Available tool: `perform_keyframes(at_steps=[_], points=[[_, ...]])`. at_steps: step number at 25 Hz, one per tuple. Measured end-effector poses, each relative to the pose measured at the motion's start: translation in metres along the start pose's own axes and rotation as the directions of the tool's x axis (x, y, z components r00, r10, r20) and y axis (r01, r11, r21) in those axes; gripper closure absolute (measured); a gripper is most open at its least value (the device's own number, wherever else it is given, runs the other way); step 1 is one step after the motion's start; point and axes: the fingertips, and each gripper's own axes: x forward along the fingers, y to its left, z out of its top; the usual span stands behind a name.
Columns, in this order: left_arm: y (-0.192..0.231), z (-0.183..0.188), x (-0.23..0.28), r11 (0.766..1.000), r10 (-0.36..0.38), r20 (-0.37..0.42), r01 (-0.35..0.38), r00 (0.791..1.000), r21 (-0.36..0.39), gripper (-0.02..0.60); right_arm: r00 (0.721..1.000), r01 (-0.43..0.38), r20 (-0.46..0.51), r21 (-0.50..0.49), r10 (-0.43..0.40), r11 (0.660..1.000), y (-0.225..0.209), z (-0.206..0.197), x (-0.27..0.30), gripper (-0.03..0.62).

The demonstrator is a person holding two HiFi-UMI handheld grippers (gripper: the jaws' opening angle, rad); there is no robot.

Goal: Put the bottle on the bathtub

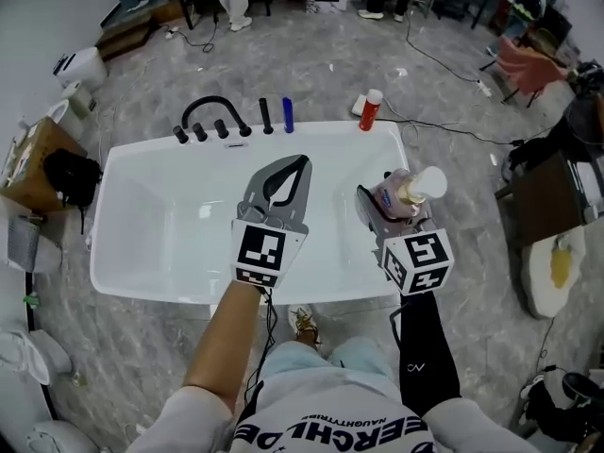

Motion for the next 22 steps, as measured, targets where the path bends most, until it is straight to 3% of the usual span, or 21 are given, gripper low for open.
perform_keyframes(at_steps=[6, 13, 18, 22], points=[[0.021, -0.010, 0.054, 0.999, -0.036, 0.010, 0.036, 0.999, 0.030, 0.580, 0.999, -0.012, -0.031, 0.016, 0.013, 1.000, -0.018, -0.011, 0.046, 0.342], [0.031, -0.037, 0.107, 0.998, -0.021, 0.007, 0.020, 1.000, 0.064, 0.580, 0.998, -0.052, -0.046, 0.014, 0.053, 0.999, -0.049, -0.040, 0.090, 0.344], [0.034, -0.071, 0.157, 0.996, 0.027, -0.002, -0.027, 1.000, 0.084, 0.580, 0.993, -0.105, -0.049, 0.005, 0.105, 0.994, -0.088, -0.073, 0.139, 0.344], [0.037, -0.118, 0.204, 0.987, 0.105, -0.050, -0.098, 0.993, 0.129, 0.580, 0.985, -0.172, -0.031, -0.003, 0.171, 0.985, -0.125, -0.102, 0.189, 0.344]])
